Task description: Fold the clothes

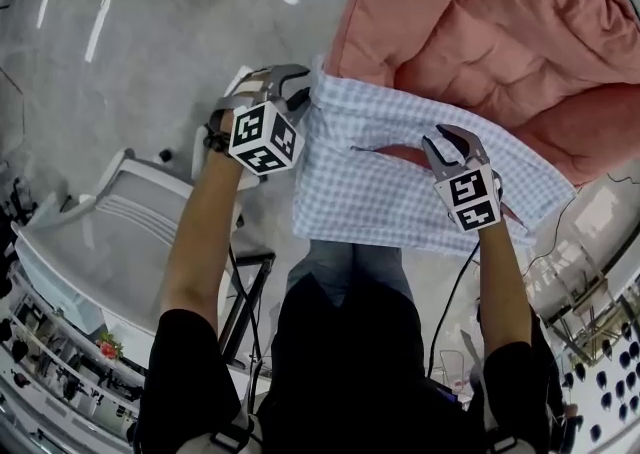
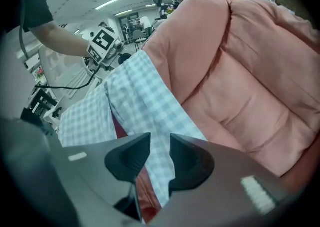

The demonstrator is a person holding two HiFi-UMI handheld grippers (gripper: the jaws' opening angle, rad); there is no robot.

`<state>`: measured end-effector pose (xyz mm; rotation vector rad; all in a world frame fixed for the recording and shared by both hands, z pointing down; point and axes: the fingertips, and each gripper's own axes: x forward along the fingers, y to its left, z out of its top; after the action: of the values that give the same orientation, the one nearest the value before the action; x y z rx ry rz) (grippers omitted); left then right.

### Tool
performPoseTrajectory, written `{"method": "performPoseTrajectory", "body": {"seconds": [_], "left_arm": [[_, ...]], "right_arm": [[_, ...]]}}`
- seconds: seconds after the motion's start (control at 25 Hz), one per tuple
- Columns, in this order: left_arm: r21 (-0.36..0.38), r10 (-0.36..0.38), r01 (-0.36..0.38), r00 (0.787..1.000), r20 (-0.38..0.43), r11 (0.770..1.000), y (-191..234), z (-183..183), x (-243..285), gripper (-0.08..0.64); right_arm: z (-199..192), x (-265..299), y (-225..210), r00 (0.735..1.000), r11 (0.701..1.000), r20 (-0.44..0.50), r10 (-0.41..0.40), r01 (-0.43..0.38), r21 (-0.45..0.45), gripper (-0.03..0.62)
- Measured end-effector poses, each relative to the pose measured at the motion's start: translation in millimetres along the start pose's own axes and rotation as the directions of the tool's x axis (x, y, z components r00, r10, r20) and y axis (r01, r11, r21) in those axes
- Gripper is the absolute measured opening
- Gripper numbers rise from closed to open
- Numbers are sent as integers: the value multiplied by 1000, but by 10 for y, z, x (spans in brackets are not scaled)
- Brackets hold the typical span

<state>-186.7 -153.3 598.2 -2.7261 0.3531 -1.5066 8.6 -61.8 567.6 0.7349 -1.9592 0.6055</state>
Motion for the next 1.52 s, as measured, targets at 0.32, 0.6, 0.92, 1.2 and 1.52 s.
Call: {"method": "performPoseTrajectory", "body": {"seconds": [0.32, 0.6, 0.92, 1.2, 1.52], "left_arm": [[11, 4, -4, 999, 35, 1000, 17, 118, 97, 20], [-23, 18, -18, 1000, 3, 1000, 104, 37, -147, 17], [-12, 42, -43, 999, -32, 999, 180, 10, -502, 15], [-1, 54, -54, 995, -83, 999, 185, 26, -637, 15], [49, 92, -85, 983, -158, 995, -11, -72, -838, 17]], "right_arm": [[70, 80, -126, 999, 1000, 32, -28, 28, 2, 127], [-123, 151, -220, 996, 982, -27, -85, 79, -174, 186], [-489, 195, -490, 973, 914, -135, -187, 122, -388, 198], [-558, 122, -666, 956, 862, -135, -262, 168, -479, 30], [-485, -411, -474, 966, 897, -91, -242, 187, -402, 26]]}}
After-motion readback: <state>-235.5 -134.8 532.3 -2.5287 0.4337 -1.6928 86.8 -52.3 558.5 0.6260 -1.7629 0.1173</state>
